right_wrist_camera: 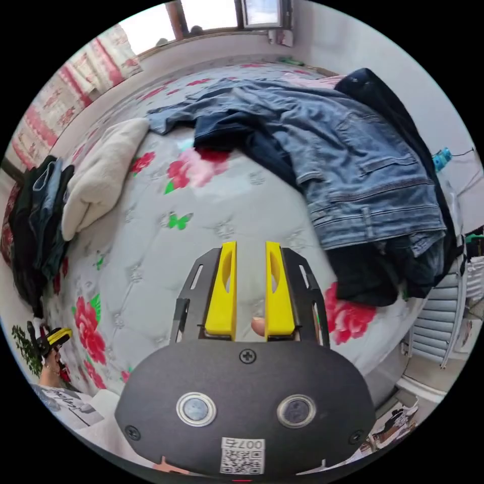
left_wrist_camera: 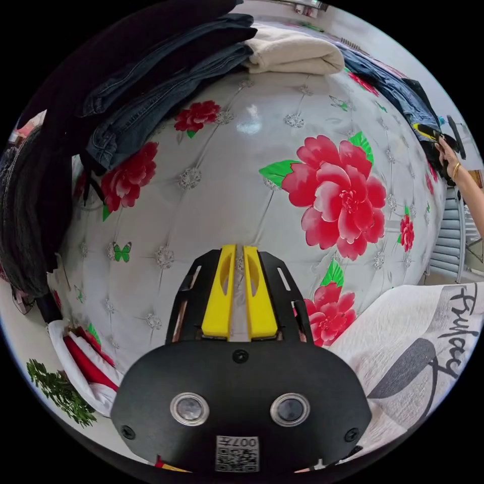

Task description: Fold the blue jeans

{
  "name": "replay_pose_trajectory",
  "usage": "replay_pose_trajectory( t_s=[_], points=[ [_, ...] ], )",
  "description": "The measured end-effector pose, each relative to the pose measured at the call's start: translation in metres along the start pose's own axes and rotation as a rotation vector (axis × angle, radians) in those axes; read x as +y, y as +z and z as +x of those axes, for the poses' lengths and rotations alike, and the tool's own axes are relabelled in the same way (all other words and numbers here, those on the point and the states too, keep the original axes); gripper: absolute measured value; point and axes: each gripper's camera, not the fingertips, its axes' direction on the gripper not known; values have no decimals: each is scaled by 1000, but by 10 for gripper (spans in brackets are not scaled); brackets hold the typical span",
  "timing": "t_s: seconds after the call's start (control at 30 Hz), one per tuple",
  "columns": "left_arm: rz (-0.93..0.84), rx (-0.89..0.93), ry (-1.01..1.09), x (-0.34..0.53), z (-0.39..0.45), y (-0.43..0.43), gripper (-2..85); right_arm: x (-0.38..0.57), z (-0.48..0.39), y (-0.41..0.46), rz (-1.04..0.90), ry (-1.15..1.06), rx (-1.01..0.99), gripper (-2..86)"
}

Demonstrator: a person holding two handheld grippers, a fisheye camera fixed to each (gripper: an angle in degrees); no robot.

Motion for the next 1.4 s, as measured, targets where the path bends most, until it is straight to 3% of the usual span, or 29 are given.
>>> replay_pose_trajectory(
  t_s=[0.13, 0.27, 0.3, 0.47, 0.63, 0.8, 0.97, 1.07, 1.27, 1.4],
  points=[
    [-12, -33, 51, -15, 10, -8, 6, -25, 21, -7, 86, 92, 170, 88],
    [-46, -87, 35, -32, 21, -14, 10, -52, 37, 47, -171, 108, 129, 84],
    [-56, -95, 37, -35, 23, -14, 10, -55, 33, 45, -125, 100, 211, 76],
    [-130, -131, 42, -58, 27, -17, 9, -65, 21, 46, -195, -26, 238, 30],
    [-80, -158, 67, -55, 27, -19, 9, -39, 3, 5, -123, -204, 38, 8],
    [6, -128, -24, -42, 13, -22, 10, 40, -54, -28, -192, -409, -573, 2],
    [133, 206, 27, -8, 20, -40, 74, 143, -155, -29, -309, -729, -486, 1],
    [209, 364, 62, 26, 21, -50, 87, 179, -196, -33, -314, -762, -639, 1],
    [316, 486, -36, 106, -13, -62, 101, 233, -298, -50, -402, -939, -975, 7],
    [336, 404, -139, 151, -45, -67, 85, 286, -377, -75, -386, -1260, -880, 23]
  ],
)
